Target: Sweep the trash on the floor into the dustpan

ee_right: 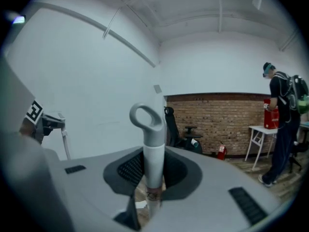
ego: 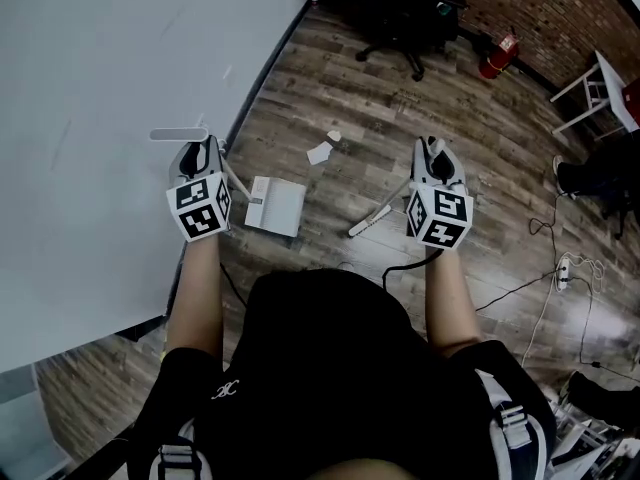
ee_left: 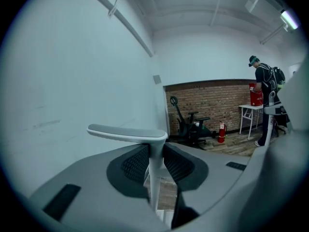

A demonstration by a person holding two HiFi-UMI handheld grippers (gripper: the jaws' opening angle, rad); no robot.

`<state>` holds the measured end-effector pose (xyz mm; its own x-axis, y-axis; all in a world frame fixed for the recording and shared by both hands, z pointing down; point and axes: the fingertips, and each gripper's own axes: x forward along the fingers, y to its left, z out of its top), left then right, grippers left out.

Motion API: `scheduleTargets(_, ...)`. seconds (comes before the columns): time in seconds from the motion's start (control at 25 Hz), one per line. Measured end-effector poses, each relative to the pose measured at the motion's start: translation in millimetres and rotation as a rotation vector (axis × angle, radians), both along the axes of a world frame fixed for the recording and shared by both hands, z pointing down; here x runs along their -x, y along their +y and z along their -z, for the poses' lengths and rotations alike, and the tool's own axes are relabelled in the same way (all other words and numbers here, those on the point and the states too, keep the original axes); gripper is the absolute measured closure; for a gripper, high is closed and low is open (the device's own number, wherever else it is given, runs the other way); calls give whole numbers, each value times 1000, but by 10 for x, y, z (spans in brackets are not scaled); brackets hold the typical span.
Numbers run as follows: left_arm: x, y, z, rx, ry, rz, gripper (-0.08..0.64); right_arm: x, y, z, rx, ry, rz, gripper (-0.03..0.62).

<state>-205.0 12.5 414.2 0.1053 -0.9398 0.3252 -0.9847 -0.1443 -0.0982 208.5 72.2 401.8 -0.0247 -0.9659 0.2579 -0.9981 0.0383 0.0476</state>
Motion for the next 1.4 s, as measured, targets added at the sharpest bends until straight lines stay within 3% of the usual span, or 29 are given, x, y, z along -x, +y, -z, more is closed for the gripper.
scheduleTargets(0.4,-159,-430,32,-9,0,94,465,-251,-468,-2,5,-10,105,508)
scheduleTargets(0.6,-159,-805,-148,24,16,188,465,-389,-983,-85,30,10,143,508)
scheduleTargets(1.04,-303,-1483,-594,106,51,221,465,-440,-2311,-228,118,72,238,509)
scheduleTargets(1.4,-227,-1623,-901,147,109,376,465,-329,-2947,-444,170,133,320,509)
